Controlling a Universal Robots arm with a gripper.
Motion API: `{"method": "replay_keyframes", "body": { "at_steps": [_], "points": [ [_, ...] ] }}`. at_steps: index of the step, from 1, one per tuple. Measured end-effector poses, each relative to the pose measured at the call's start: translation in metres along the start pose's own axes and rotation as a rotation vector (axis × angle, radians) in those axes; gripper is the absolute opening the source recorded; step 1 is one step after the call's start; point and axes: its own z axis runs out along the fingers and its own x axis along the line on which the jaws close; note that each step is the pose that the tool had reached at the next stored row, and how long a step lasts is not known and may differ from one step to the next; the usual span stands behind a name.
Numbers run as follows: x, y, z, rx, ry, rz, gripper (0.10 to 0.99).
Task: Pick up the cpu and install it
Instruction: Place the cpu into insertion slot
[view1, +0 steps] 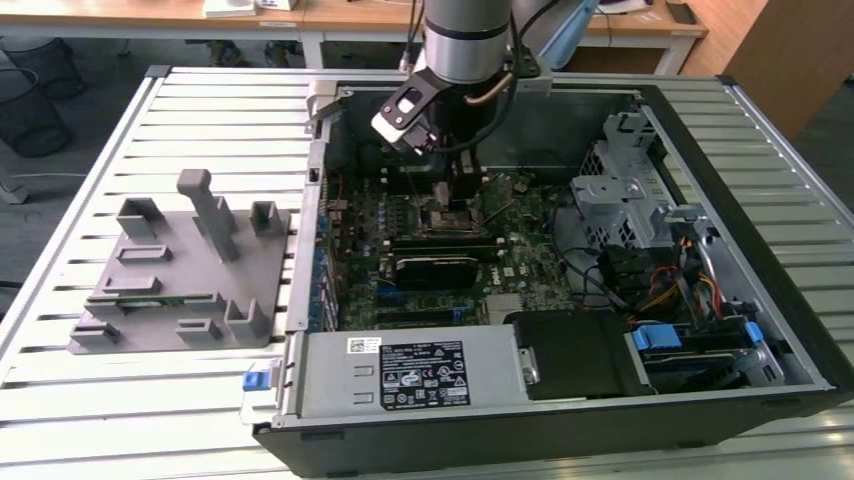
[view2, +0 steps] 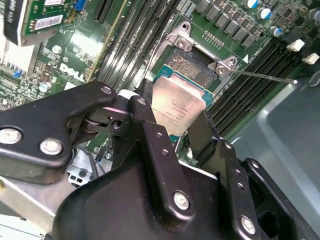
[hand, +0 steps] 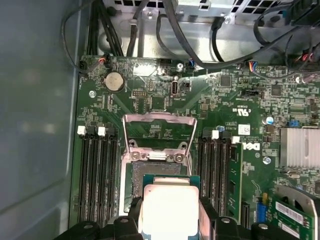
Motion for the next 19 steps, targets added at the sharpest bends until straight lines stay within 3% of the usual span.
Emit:
{"method": "replay_keyframes", "body": {
  "at_steps": [7,19],
  "points": [
    [0.0002,-0.0003,0.0029,0.0,0.0003,0.0,0.529],
    [0.0047,-0.0029,0.0187,0.0,0.0015,-0.006,0.529]
  ]
}}
